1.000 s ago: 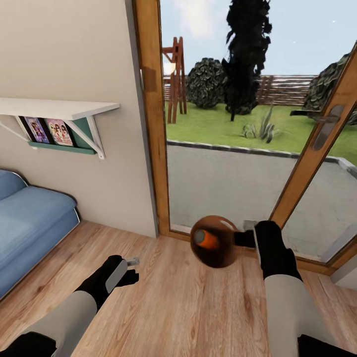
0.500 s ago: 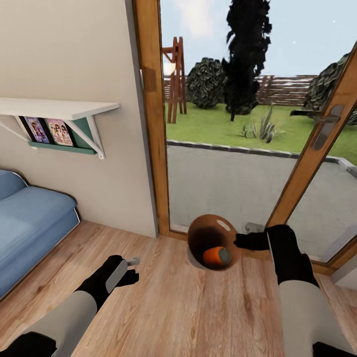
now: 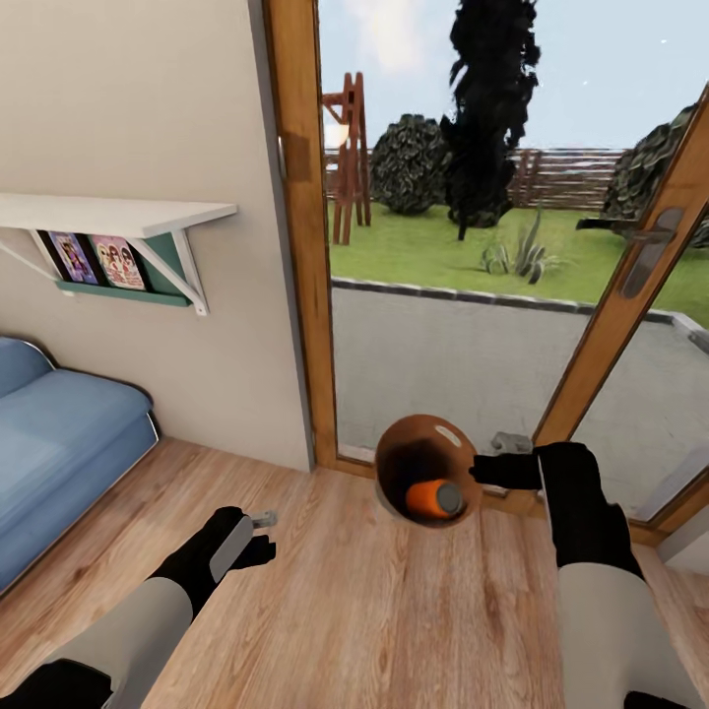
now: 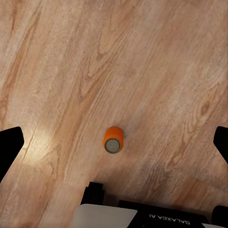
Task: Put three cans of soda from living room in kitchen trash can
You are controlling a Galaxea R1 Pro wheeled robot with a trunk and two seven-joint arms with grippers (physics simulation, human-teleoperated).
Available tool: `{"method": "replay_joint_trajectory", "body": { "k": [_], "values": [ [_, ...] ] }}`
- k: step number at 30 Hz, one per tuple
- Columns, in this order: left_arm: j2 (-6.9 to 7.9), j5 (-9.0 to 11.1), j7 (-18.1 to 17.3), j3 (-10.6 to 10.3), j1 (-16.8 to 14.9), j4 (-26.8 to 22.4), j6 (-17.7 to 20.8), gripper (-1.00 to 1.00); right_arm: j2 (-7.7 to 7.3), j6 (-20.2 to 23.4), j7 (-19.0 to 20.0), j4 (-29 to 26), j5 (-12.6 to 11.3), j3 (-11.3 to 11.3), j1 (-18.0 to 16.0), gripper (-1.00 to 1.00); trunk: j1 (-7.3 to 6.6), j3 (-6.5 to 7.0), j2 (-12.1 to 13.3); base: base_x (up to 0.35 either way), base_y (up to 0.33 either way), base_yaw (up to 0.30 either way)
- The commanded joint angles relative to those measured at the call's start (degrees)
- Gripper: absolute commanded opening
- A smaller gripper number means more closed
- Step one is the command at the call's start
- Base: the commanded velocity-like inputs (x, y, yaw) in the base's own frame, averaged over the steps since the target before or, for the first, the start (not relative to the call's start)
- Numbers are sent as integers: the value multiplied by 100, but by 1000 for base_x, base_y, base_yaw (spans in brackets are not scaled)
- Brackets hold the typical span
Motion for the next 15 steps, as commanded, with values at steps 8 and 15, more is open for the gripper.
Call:
{"method": "replay_joint_trajectory", "body": {
  "k": [8, 15],
  "values": [
    [-13, 0, -15, 0, 7, 14, -47, 100, -9, 48, 21, -116, -169, -1, 59, -100, 0, -60, 0, 0, 0, 0],
    [-134, 15, -26, 0, 18, 114, -25, 100, -5, 48, 25, -114, -168, 1, 64, -100, 0, -123, 0, 0, 0, 0]
  ]
}}
